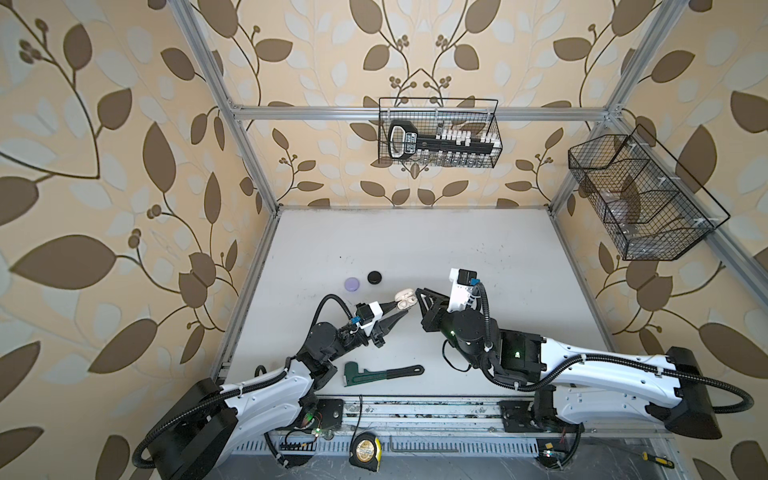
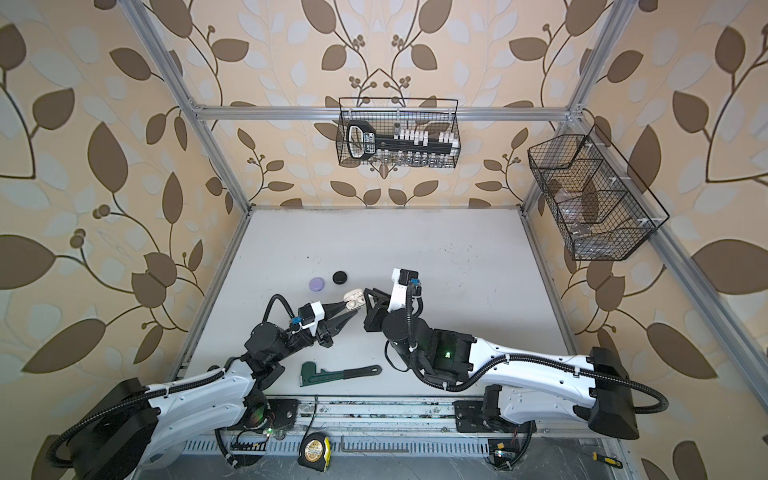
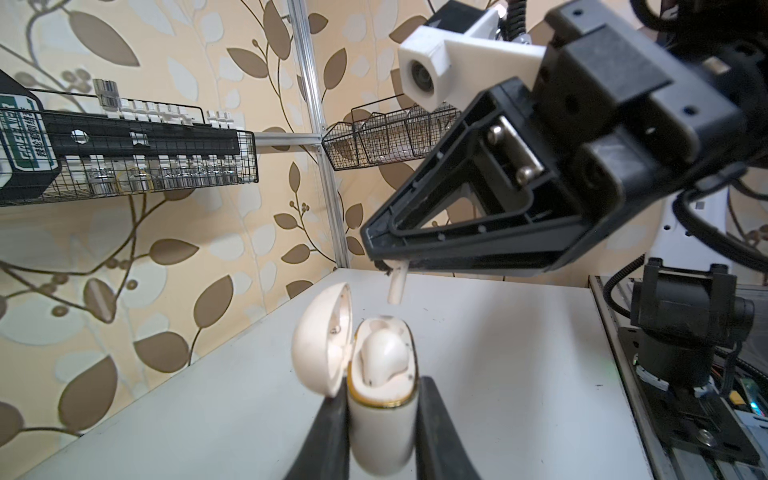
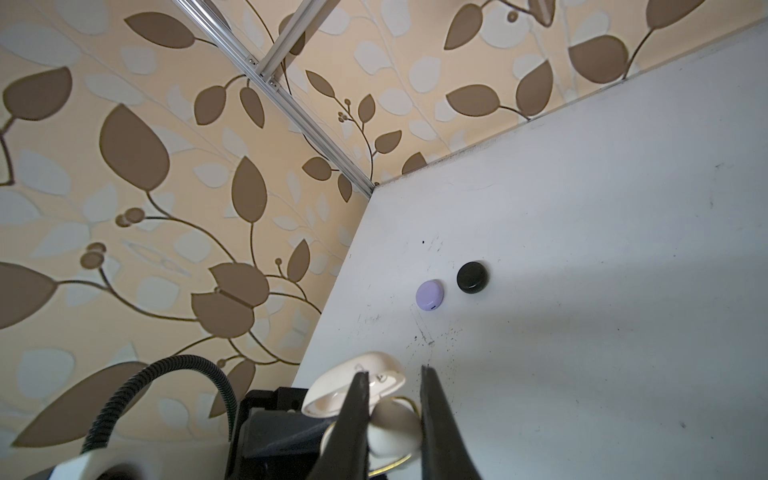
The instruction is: Insert the wireless bluetooth earbuds into the charging case
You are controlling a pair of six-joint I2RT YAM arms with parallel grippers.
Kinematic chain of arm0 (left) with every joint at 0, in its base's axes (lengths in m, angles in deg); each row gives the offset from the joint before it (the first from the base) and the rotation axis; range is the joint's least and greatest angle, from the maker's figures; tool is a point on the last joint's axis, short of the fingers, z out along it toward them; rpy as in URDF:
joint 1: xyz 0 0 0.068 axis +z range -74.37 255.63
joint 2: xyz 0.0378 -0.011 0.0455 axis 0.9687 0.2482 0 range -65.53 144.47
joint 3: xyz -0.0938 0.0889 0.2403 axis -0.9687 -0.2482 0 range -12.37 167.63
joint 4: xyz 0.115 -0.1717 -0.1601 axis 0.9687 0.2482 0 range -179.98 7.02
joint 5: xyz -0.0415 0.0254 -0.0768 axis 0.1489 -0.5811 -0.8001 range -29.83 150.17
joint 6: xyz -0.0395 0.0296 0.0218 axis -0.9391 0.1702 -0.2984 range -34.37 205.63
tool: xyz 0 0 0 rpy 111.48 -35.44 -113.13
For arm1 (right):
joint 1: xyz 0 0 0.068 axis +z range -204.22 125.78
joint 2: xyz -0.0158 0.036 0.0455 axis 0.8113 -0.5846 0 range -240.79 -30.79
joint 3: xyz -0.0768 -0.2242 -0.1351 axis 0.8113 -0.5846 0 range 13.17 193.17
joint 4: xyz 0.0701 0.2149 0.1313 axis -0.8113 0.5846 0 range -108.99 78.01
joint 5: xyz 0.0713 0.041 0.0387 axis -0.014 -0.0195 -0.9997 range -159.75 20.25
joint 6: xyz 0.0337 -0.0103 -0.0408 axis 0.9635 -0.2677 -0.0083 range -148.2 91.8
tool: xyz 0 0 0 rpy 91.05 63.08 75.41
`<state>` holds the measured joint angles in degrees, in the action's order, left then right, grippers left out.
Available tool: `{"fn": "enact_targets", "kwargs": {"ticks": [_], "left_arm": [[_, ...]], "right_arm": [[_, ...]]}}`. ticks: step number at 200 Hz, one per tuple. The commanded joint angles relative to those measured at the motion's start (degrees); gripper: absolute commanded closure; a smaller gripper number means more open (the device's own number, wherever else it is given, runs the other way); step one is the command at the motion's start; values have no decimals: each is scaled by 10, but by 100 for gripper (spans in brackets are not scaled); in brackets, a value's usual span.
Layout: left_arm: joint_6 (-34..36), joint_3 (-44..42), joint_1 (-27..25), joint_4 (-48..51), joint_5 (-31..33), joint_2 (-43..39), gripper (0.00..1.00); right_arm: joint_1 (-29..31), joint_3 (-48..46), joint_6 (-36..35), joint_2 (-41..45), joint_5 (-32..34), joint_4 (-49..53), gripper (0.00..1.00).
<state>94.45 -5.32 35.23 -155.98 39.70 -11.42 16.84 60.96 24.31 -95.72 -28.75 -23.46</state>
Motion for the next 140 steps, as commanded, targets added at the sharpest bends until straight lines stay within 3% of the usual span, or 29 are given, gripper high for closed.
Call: {"fn": "enact_targets", "kwargs": {"ticks": [1, 140], "left_arm": [[8, -5, 3, -28, 9, -13, 100], [-6, -8, 1, -26, 19, -31, 100]], "right_arm": [[4, -2, 15, -10, 15, -19, 100], [14, 0, 16, -56, 40, -23, 100]]}}
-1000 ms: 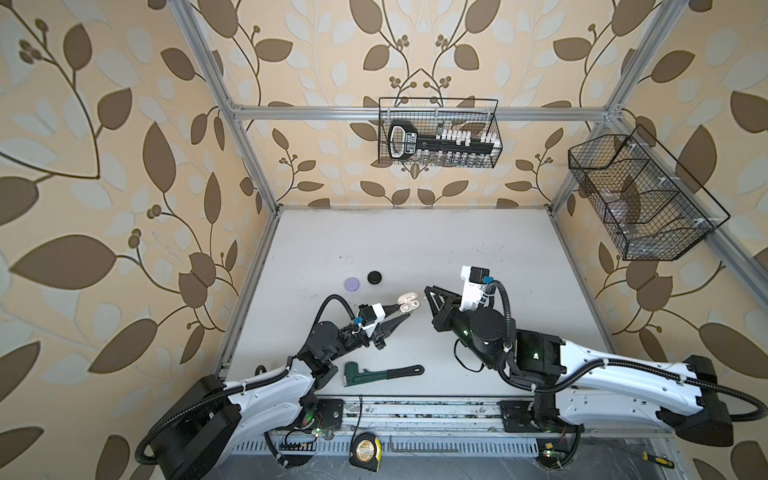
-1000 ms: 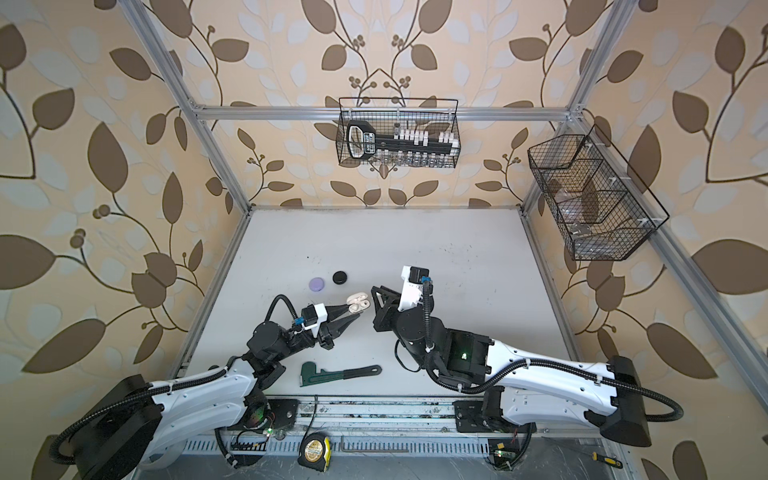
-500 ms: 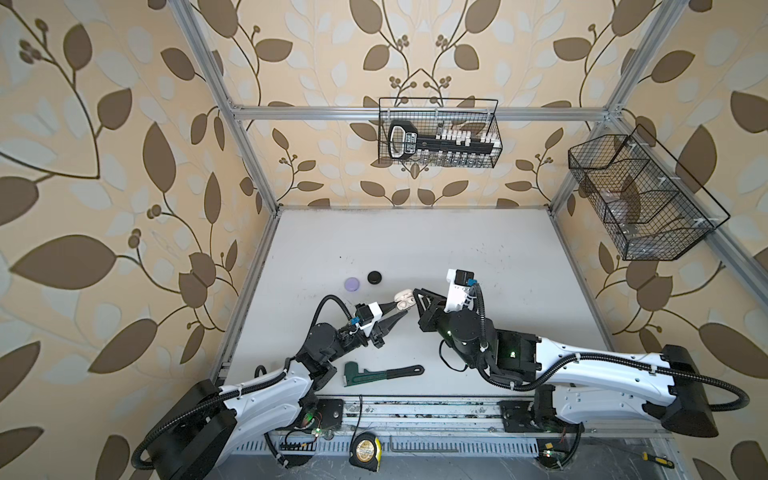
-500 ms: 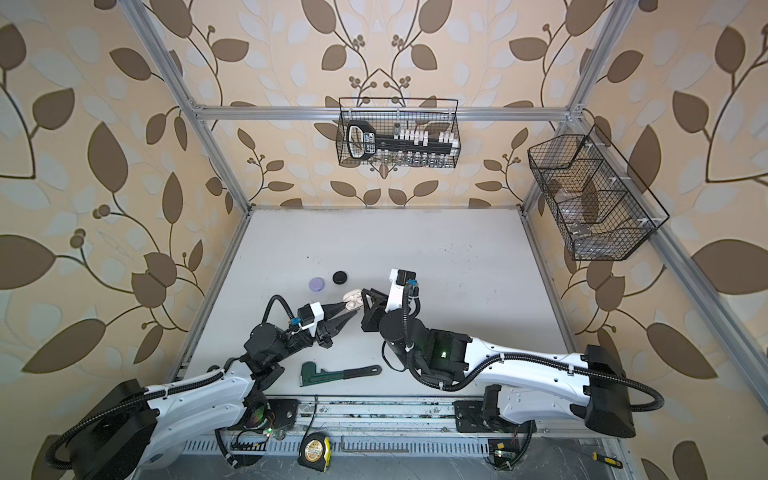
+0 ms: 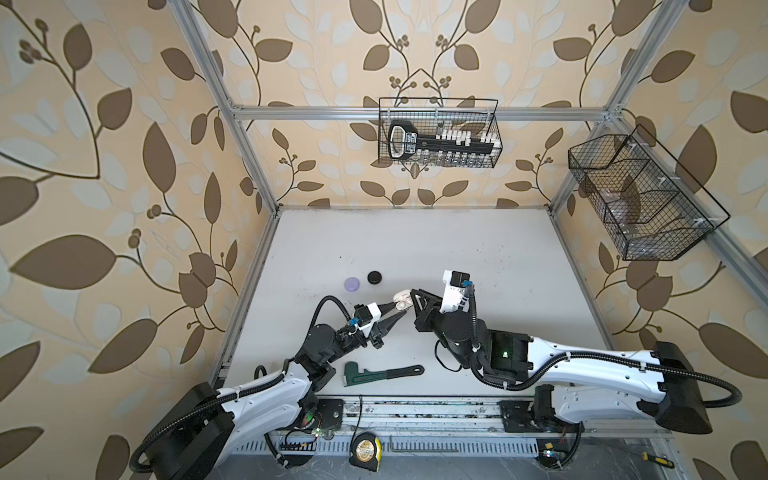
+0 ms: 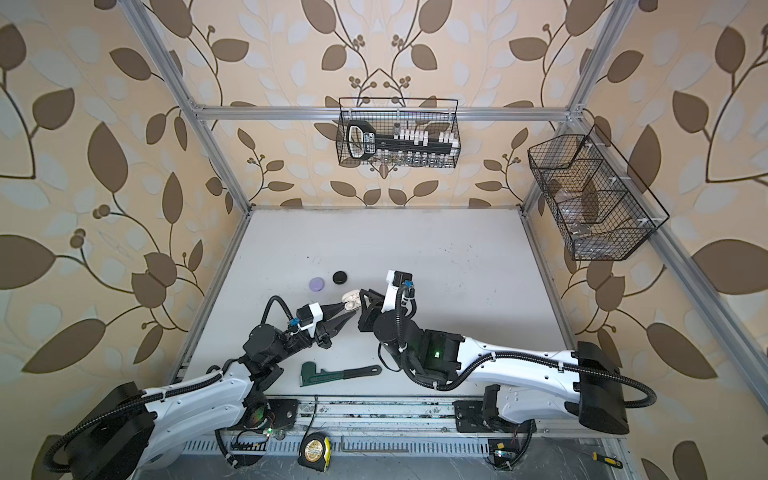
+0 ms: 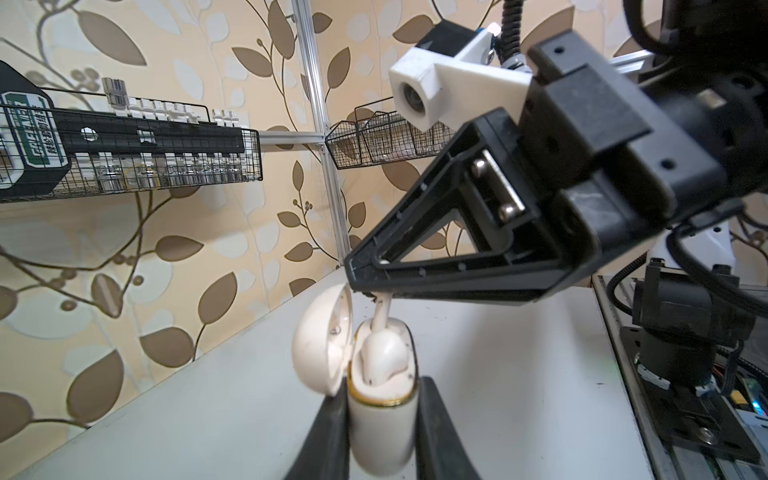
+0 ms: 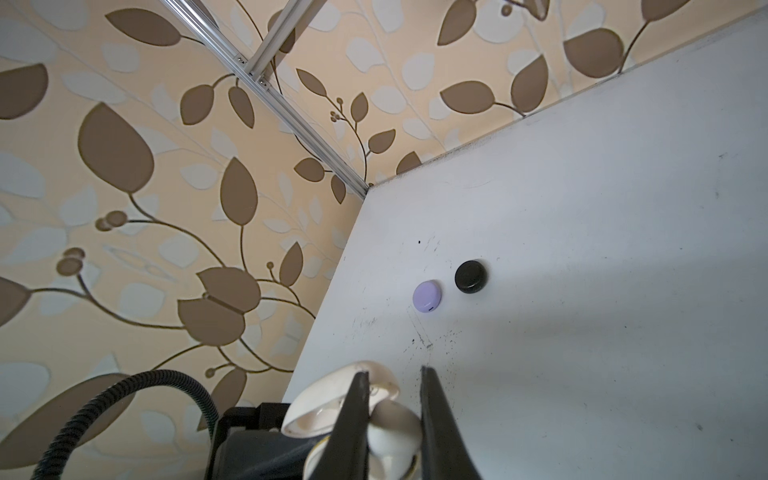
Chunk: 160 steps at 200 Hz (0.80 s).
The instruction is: Insert the wireless bluetooth earbuds into the charging case
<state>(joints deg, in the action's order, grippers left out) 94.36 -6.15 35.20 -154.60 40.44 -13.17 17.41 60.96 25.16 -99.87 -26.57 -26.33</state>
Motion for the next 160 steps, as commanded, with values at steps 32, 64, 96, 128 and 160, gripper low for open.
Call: {"fn": "enact_targets", "kwargs": {"ticks": [32, 64, 96, 128, 160], "left_arm": [[-5, -2, 1, -44, 14, -16, 100], [-5, -2, 0, -44, 14, -16, 100], [-4, -3, 0, -46, 10, -16, 100], [-4, -3, 0, -46, 12, -17, 100], [-4, -3, 0, -45, 14, -18, 100]], "right_arm": [[16, 14, -1, -24, 39, 23, 100], [19, 27, 2, -37, 40, 37, 99], [24, 33, 0, -47, 33, 28, 97], [28, 38, -1, -50, 31, 27, 89], [30, 38, -3, -46, 26, 25, 80]]}}
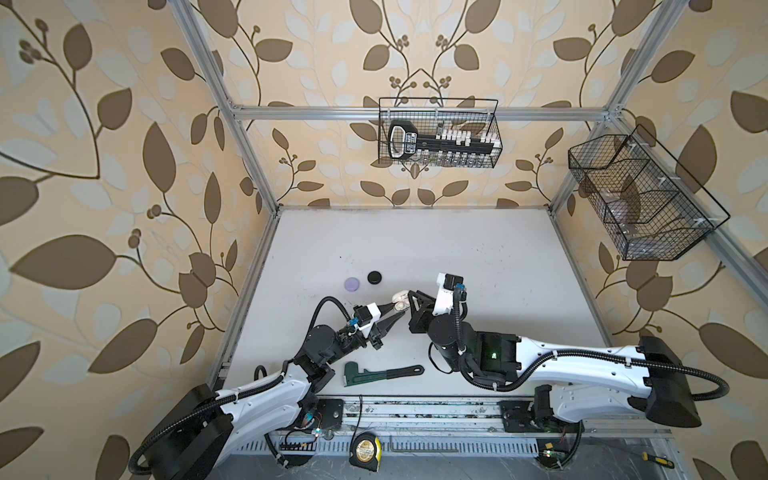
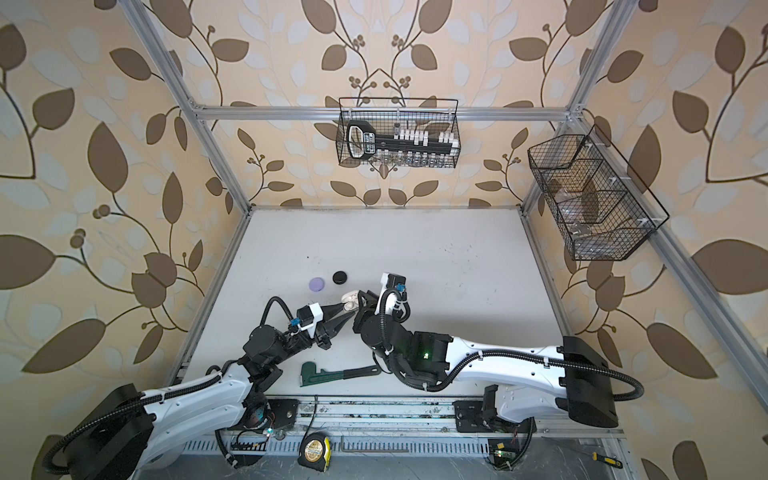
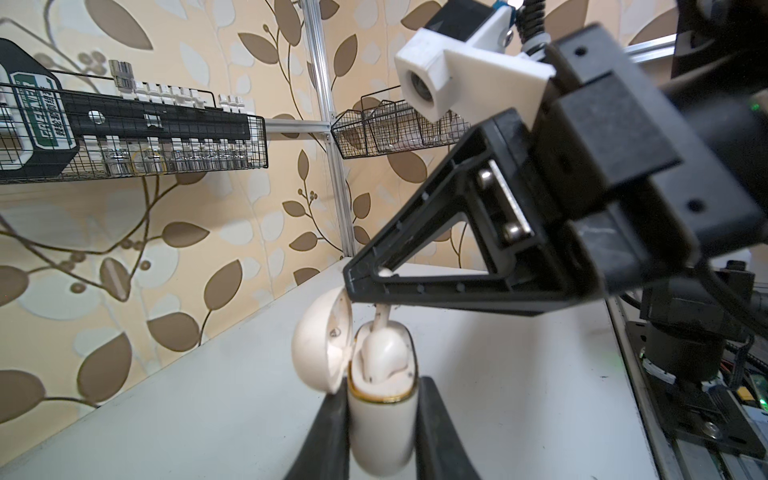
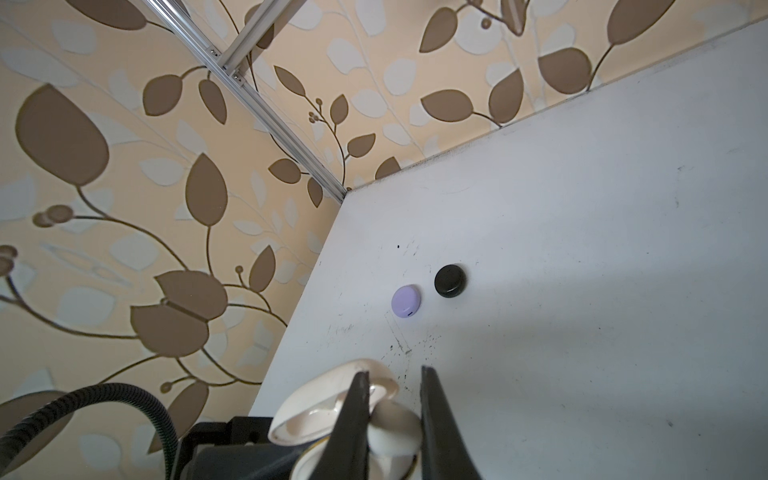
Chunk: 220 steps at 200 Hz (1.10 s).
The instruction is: Insert the wireless bluetooth earbuds into the charging case
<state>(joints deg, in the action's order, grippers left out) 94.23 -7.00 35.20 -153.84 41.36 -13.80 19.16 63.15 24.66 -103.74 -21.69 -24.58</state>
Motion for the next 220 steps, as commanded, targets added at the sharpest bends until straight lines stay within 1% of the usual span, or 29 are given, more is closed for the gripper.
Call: {"fn": "enact_targets", "kwargs": {"ticks": [1, 5, 14, 18, 42, 68, 95, 117, 128, 143, 166, 178, 194, 210, 220], "left_arm": [[-2, 5, 0, -52, 5, -12, 100], [-3, 5, 0, -52, 5, -12, 100], [-3, 5, 0, -52, 6, -12, 100], [-2, 5, 0, -52, 6, -12, 100], [-2, 7, 0, -49, 8, -11, 100], [-1, 5, 0, -49, 9, -11, 100], [1, 5, 0, -47, 10, -11, 100], [1, 5, 0, -47, 11, -12, 100], [1, 5, 0, -47, 9, -13, 100], [2, 5, 0, -48, 7, -13, 100], [3, 4, 0, -52, 2, -15, 100], [5, 3, 0, -52, -2, -17, 100], [6, 2, 0, -55, -9, -19, 100], [8, 2, 0, -58, -14, -18, 100], [9, 1, 0, -58, -14, -18, 100]], "right_arm": [[12, 16, 1, -6, -22, 7, 79], [13, 17, -1, -5, -23, 7, 77], [13, 17, -5, -2, -24, 7, 76], [13, 17, -7, 0, -25, 7, 73], [17, 14, -25, 17, -27, 5, 67], [21, 9, -44, 37, -28, 1, 65], [24, 8, -69, 63, -23, 13, 65], [26, -1, -85, 97, -20, 25, 58], [26, -6, -91, 117, -18, 32, 57], [26, -6, -105, 136, -17, 45, 57], [26, -7, -113, 153, -10, 70, 67], [21, -9, -105, 152, -6, 87, 71], [4, -18, -94, 147, -32, 91, 75], [-15, -23, -87, 131, -70, 87, 76], [-20, -21, -88, 121, -82, 86, 76]]}}
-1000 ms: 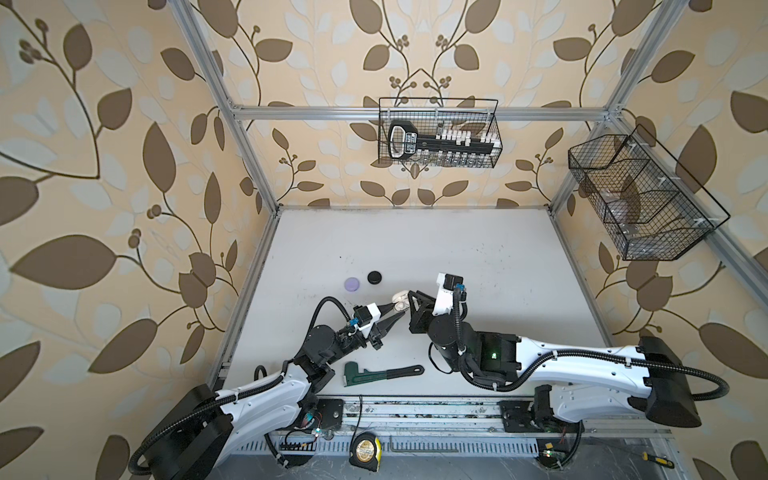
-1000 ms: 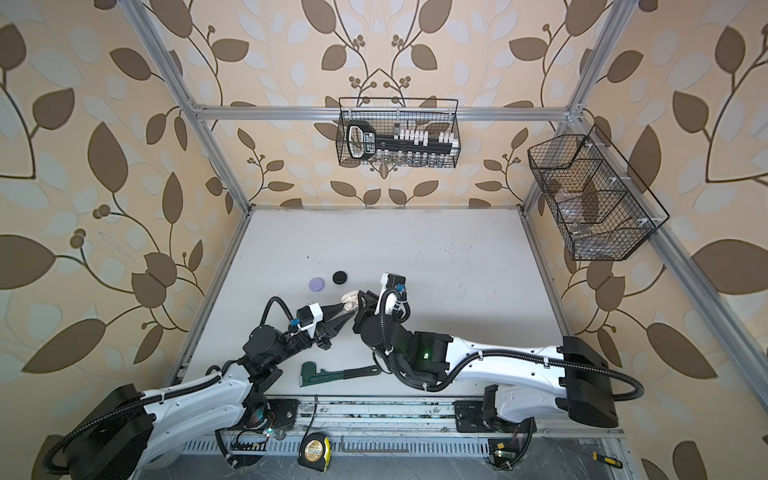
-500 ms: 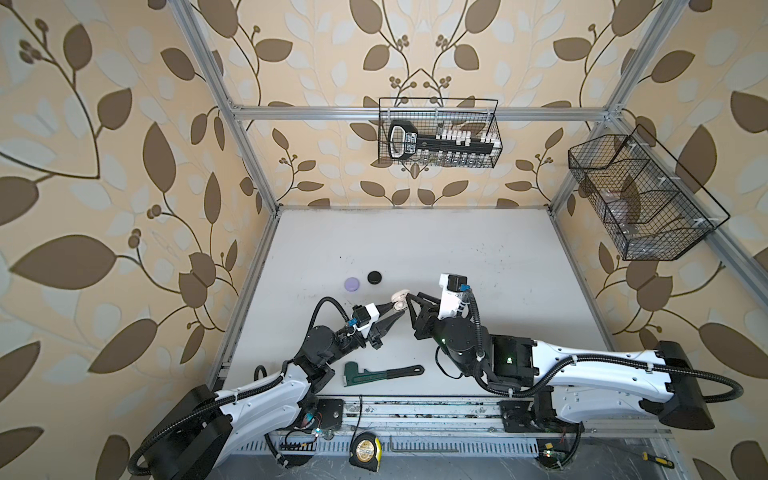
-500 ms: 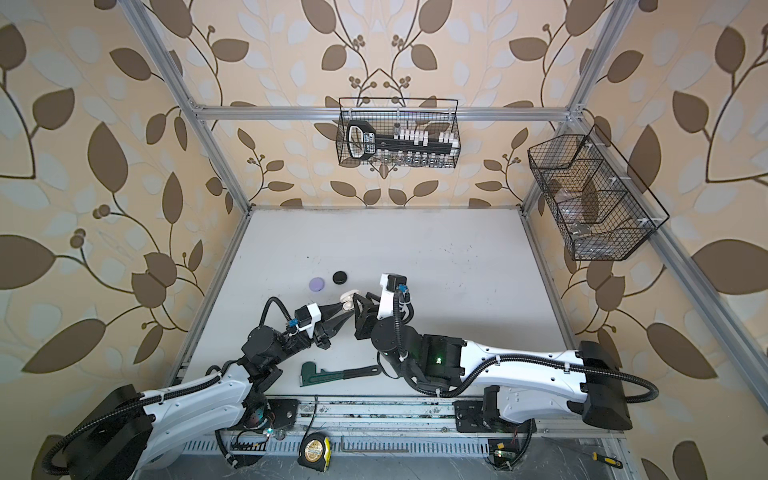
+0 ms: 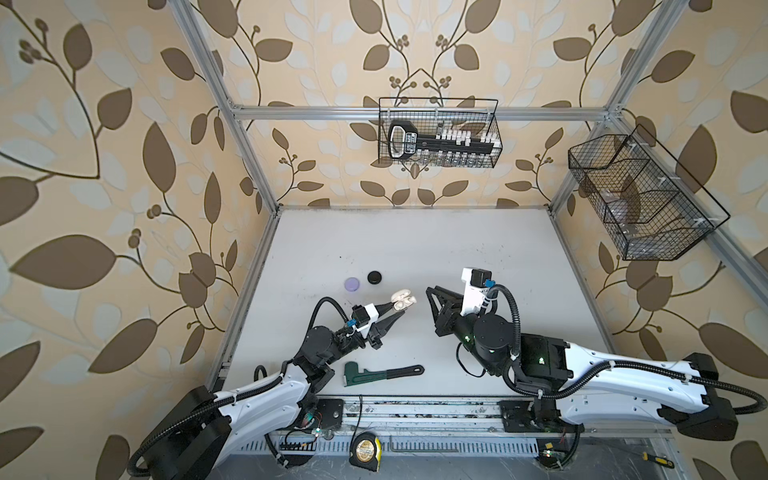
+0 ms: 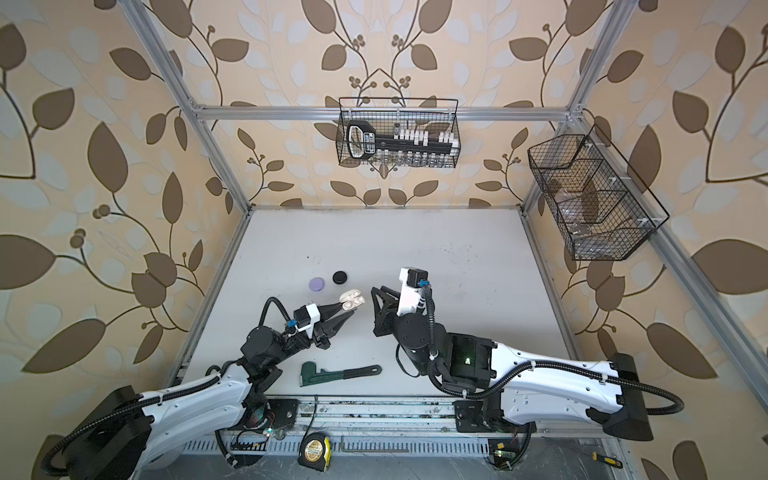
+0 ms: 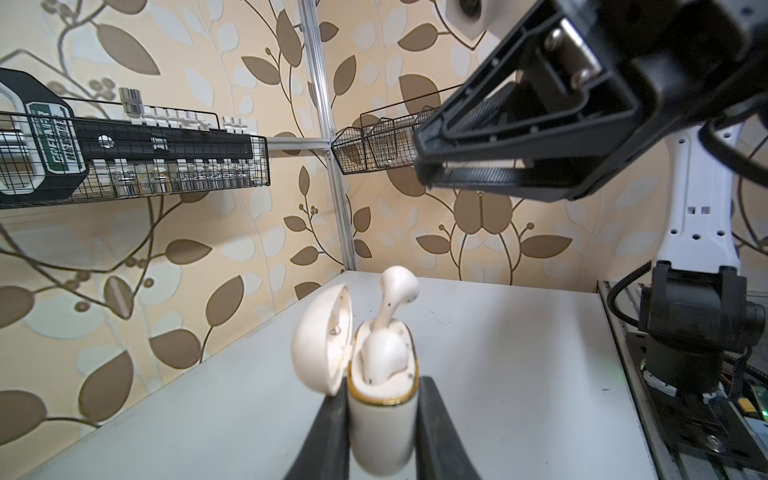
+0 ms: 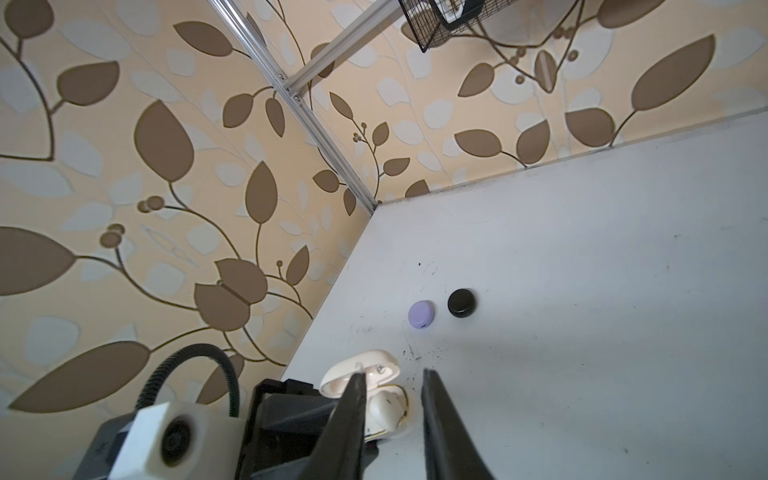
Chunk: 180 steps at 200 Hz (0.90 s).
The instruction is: Insert the wireless bluetooth earbuds into the charging case
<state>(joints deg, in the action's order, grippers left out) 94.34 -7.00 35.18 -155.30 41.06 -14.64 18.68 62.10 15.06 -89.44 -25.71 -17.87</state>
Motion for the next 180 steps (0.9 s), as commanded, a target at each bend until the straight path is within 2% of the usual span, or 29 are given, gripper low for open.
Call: {"fn": "enact_targets", "kwargs": {"ticks": [1, 22, 62, 78, 139, 180], "left_arm": [[8, 1, 0, -44, -11, -10, 100], [9, 1, 0, -43, -10, -9, 100], [10, 3, 0, -46, -20, -4, 100], [10, 4, 0, -47, -28, -3, 100], [15, 2, 0, -53, -37, -2, 100], [16, 2, 0, -54, -42, -2, 100]], "right_arm": [[-15, -10, 7, -23, -42, 19, 75], [-11, -7, -12, -29, -43, 8, 67], [0, 1, -65, 4, -28, 7, 65], [1, 4, -84, 3, -49, 3, 65], [-1, 27, -82, -53, -87, 15, 66], [-4, 42, -82, -70, -92, 19, 69]]}}
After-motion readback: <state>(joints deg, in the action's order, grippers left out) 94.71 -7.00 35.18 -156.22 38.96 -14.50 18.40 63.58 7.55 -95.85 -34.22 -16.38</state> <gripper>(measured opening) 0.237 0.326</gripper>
